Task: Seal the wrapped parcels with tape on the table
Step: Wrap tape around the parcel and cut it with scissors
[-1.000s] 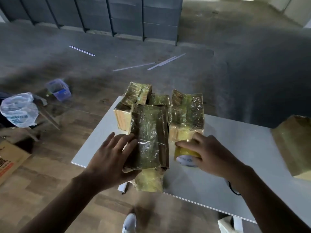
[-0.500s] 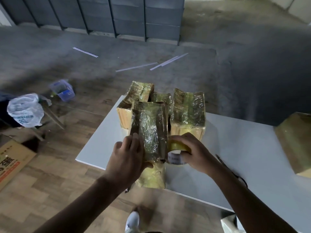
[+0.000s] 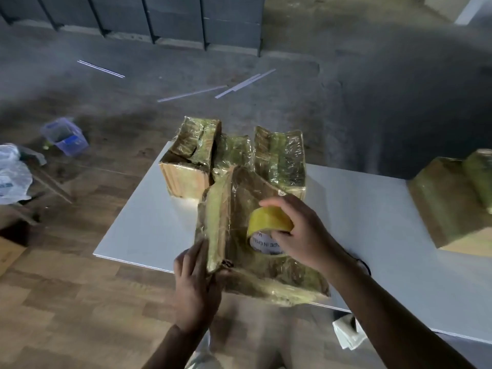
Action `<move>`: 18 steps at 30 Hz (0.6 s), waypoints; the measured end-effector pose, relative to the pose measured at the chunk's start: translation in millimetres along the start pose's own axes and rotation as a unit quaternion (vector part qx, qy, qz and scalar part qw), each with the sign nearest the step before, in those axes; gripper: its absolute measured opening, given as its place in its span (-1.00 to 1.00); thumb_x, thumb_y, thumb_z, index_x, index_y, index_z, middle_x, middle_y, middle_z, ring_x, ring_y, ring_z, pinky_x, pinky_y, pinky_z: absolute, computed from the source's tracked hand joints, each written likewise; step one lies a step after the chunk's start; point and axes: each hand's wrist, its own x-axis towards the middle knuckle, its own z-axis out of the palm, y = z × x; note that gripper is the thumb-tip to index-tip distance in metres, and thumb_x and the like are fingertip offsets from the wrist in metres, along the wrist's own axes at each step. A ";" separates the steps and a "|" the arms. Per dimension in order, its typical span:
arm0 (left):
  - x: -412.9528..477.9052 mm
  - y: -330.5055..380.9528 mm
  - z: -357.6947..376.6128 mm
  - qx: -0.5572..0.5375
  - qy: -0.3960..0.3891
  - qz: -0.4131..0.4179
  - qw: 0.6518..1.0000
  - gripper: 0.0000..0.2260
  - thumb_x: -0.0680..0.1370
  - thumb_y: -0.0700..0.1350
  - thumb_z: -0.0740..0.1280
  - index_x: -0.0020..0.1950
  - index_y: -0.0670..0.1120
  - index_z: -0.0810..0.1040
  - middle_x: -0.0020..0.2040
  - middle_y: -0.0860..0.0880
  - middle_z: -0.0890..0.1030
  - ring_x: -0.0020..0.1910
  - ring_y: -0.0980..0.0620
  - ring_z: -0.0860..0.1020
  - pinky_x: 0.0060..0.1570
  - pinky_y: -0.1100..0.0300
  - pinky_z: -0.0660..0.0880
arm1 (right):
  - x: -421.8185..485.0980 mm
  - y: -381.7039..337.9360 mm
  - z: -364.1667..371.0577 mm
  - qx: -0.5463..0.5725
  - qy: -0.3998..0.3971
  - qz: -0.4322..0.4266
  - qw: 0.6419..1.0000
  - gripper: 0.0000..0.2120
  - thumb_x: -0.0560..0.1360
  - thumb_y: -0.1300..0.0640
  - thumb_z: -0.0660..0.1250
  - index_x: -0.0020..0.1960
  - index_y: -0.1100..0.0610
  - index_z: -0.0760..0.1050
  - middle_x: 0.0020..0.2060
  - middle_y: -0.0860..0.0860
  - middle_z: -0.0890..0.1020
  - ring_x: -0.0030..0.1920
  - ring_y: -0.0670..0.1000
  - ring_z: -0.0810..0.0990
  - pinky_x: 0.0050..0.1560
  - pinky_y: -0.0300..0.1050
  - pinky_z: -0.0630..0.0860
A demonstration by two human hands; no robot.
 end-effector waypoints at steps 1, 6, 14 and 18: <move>-1.9 -5.6 7.4 -0.030 -0.012 -0.025 0.999 -0.38 0.56 0.22 0.17 0.30 -0.31 0.47 0.27 -0.19 0.49 0.16 -0.13 0.40 0.23 0.19 0.28 | -1.4 2.6 5.7 -0.007 -0.011 0.010 1.000 -0.56 0.39 0.27 0.37 0.24 0.00 0.47 0.11 -0.11 0.50 0.09 -0.15 0.46 0.01 -0.38 0.36; -3.4 -48.4 23.5 -0.081 -0.125 -0.094 0.984 -0.37 0.52 0.27 0.19 0.31 -0.23 0.49 0.22 -0.11 0.50 0.17 -0.02 0.47 0.17 0.21 0.40 | 0.2 9.0 41.2 -0.023 -0.072 -0.008 0.997 -0.51 0.42 0.23 0.39 0.31 -0.01 0.42 0.14 -0.01 0.47 0.05 -0.06 0.47 -0.08 -0.23 0.42; -18.4 -76.3 25.7 -0.012 -0.209 -0.055 0.976 -0.23 0.33 -0.33 0.48 0.46 -0.06 0.24 0.26 -0.18 0.51 0.13 -0.16 0.56 0.01 0.10 0.53 | -19.1 25.5 100.5 -0.032 -0.155 0.042 0.987 -0.39 0.48 0.27 0.37 0.46 -0.07 0.30 0.13 0.04 0.43 0.05 0.01 0.48 -0.07 -0.18 0.46; -4.9 -65.5 22.5 0.051 -0.224 0.080 0.970 -0.13 0.27 -0.35 0.54 0.50 -0.20 0.20 0.40 -0.23 0.41 0.32 -0.23 0.45 0.20 -0.09 0.50 | -21.9 30.5 106.3 -0.014 -0.133 0.041 0.990 -0.33 0.45 0.31 0.36 0.46 -0.09 0.28 0.11 0.02 0.42 0.04 0.01 0.48 -0.05 -0.12 0.51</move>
